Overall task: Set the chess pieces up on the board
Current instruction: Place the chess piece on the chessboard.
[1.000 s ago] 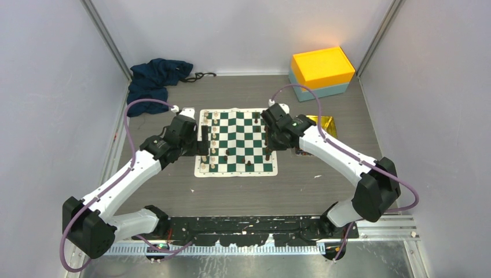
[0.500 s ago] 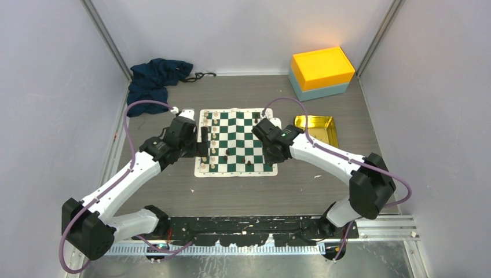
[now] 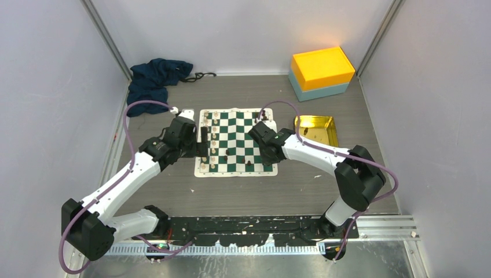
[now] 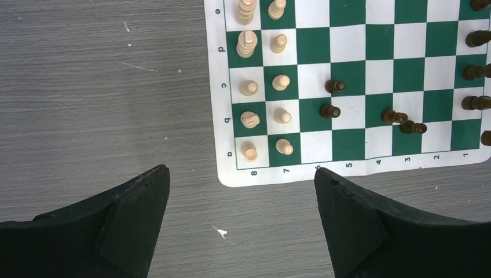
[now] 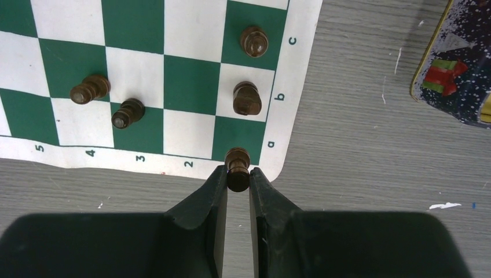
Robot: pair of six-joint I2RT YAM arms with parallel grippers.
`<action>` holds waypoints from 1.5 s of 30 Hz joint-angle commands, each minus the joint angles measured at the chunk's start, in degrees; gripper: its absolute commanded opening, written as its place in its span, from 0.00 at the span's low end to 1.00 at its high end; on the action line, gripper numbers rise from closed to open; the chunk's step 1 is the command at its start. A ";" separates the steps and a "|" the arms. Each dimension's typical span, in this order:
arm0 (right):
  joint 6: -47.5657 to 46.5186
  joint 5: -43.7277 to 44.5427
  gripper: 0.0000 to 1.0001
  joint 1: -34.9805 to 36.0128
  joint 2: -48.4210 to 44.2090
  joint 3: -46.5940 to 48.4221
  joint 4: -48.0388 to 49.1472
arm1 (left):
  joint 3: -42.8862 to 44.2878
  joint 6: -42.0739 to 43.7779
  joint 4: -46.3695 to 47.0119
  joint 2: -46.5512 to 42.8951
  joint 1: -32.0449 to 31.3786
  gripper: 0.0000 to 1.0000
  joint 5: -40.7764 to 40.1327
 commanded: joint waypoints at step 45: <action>-1.60 0.19 0.31 0.31 1.23 -6.15 9.69 | 0.14 -0.06 2.00 -1.07 0.35 0.96 -0.29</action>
